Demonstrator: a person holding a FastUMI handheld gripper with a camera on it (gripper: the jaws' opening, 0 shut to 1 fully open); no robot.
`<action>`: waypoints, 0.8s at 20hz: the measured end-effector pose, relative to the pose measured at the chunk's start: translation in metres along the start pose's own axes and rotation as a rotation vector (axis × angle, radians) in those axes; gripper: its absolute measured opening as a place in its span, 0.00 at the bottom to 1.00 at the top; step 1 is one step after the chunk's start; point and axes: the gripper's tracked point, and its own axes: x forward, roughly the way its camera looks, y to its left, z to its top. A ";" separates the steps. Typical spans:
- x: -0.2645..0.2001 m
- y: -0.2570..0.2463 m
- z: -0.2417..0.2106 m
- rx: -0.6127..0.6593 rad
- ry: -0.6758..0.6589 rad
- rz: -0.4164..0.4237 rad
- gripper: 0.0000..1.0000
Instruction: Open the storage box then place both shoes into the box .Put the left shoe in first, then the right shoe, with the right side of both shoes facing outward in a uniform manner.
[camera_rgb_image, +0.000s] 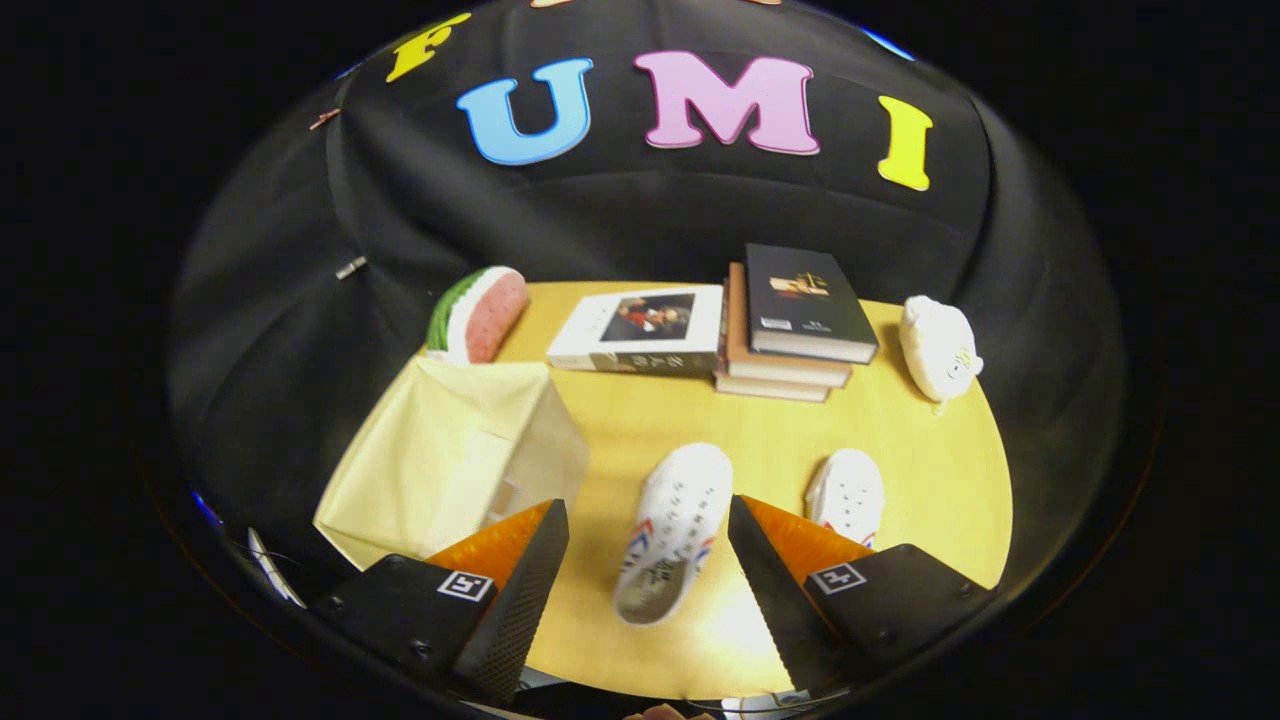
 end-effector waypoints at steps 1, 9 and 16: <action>0.005 -0.008 -0.017 0.002 0.033 -0.013 0.98; 0.065 -0.042 -0.083 0.067 0.210 -0.055 0.99; 0.115 -0.049 -0.090 0.172 0.293 -0.017 0.98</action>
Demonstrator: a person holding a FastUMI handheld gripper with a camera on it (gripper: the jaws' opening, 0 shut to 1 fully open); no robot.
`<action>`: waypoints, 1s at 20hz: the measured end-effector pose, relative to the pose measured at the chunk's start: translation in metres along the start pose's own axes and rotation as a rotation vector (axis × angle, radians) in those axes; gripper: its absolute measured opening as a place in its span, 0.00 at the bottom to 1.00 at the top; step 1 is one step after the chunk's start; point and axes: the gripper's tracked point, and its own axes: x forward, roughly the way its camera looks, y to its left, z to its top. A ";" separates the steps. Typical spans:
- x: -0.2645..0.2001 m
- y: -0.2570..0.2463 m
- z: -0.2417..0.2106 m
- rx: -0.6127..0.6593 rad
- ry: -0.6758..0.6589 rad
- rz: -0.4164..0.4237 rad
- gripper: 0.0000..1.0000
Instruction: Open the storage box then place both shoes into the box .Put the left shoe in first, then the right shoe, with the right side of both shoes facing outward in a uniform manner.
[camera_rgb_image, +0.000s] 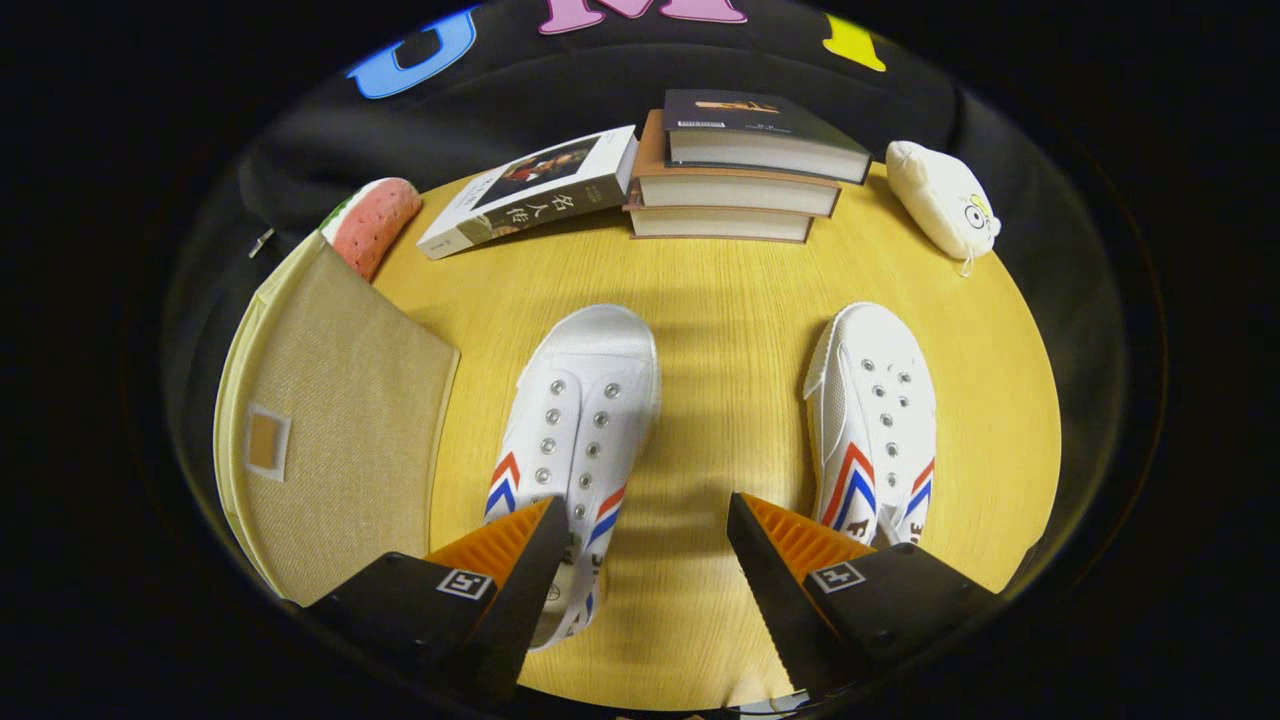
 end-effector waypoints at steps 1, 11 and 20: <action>0.005 0.004 0.002 0.024 0.007 0.020 0.98; 0.023 0.020 -0.001 0.098 0.083 0.104 0.32; 0.019 0.021 -0.001 0.212 0.120 0.173 0.08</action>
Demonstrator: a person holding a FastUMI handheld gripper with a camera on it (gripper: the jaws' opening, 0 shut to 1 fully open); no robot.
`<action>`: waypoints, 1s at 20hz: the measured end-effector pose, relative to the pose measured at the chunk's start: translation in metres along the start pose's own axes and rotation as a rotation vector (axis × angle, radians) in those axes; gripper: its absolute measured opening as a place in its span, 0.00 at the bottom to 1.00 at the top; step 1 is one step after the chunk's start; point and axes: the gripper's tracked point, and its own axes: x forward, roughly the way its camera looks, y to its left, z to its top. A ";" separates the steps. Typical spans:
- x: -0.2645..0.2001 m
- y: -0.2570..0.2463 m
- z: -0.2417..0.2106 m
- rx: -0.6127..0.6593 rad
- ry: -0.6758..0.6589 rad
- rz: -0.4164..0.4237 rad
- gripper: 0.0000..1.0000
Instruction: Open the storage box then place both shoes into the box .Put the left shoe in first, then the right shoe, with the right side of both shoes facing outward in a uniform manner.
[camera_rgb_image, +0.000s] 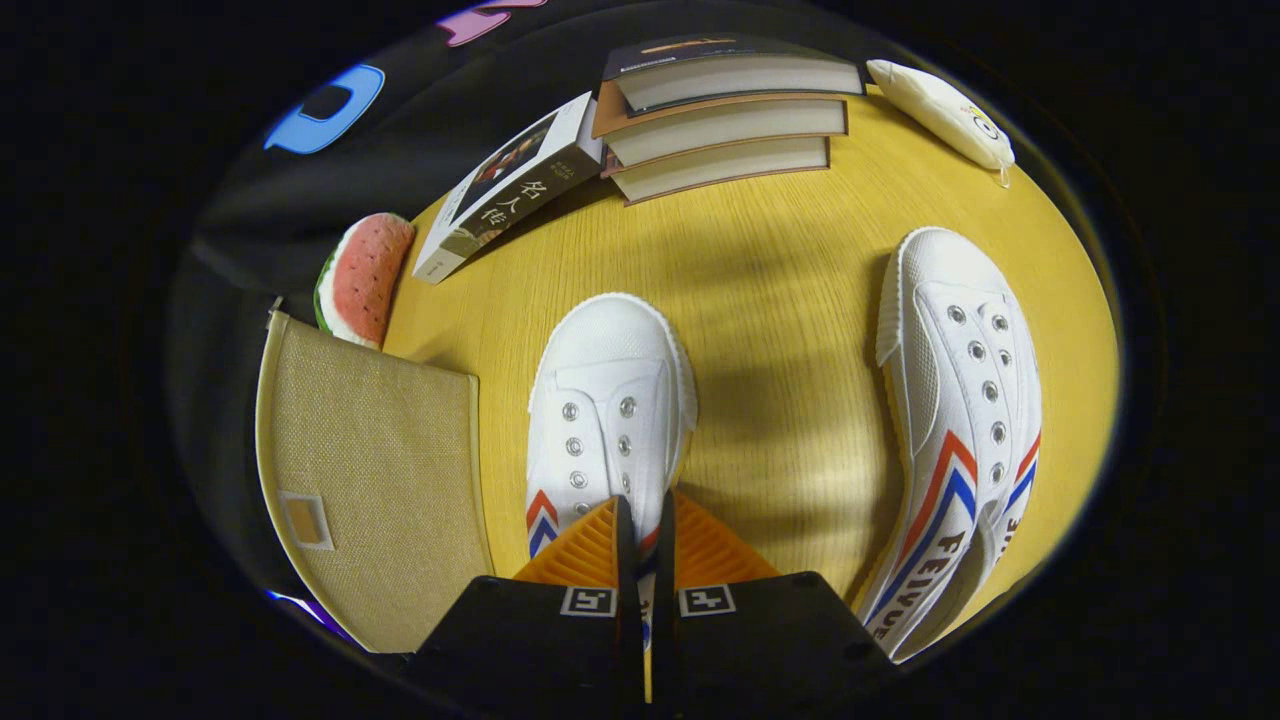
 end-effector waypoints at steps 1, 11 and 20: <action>-0.001 0.001 0.001 0.012 -0.002 0.005 0.08; -0.035 0.013 0.004 0.056 -0.020 0.065 0.08; -0.121 0.043 0.013 0.054 -0.099 0.151 0.08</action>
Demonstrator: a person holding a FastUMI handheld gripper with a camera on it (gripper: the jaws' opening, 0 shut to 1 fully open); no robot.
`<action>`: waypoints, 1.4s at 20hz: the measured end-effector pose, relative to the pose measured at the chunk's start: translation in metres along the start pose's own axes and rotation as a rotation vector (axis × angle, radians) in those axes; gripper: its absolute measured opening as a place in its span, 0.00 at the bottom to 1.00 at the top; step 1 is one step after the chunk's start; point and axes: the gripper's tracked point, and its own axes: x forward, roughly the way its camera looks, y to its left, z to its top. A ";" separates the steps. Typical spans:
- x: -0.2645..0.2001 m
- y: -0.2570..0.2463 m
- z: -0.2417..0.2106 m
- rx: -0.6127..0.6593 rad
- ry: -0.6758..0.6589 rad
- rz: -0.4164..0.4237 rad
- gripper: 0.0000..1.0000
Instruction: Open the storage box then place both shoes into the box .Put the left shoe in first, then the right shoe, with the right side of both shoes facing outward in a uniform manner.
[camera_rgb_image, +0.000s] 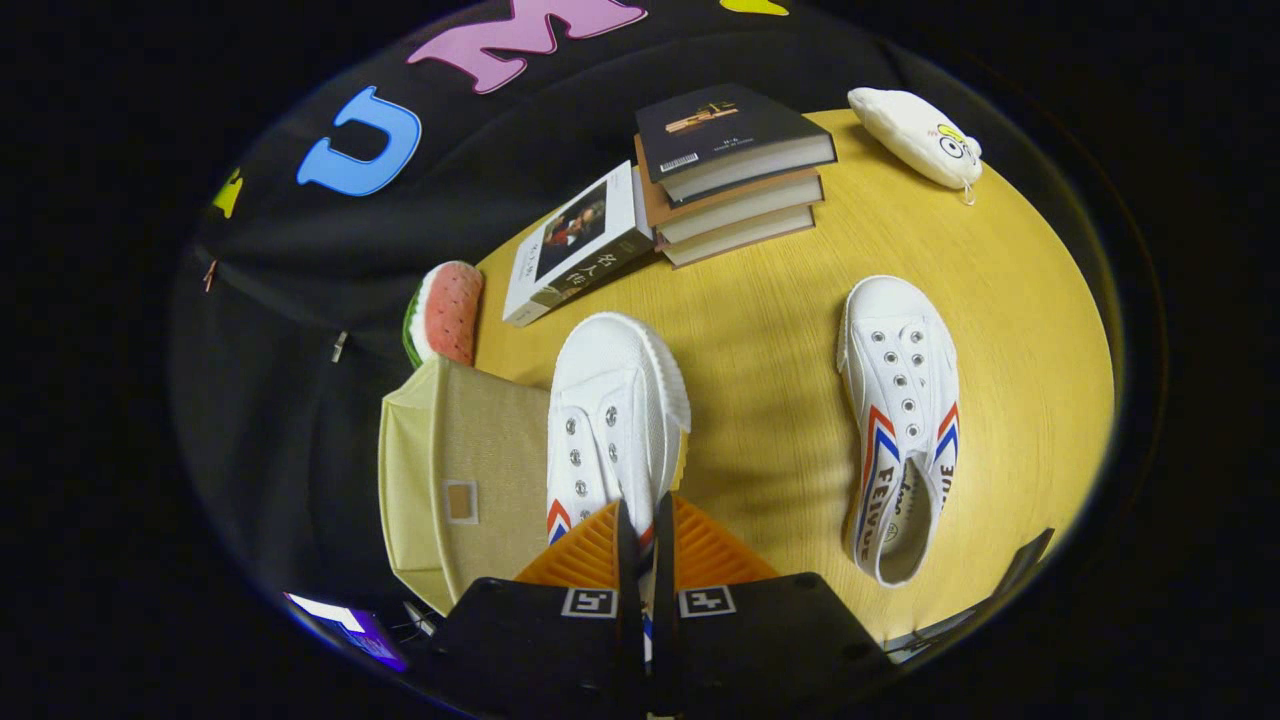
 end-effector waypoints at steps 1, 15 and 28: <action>-0.010 0.008 0.003 0.010 -0.010 0.018 0.08; -0.091 0.144 0.022 0.059 -0.061 0.253 0.07; -0.025 0.254 -0.013 -0.003 0.000 0.309 0.07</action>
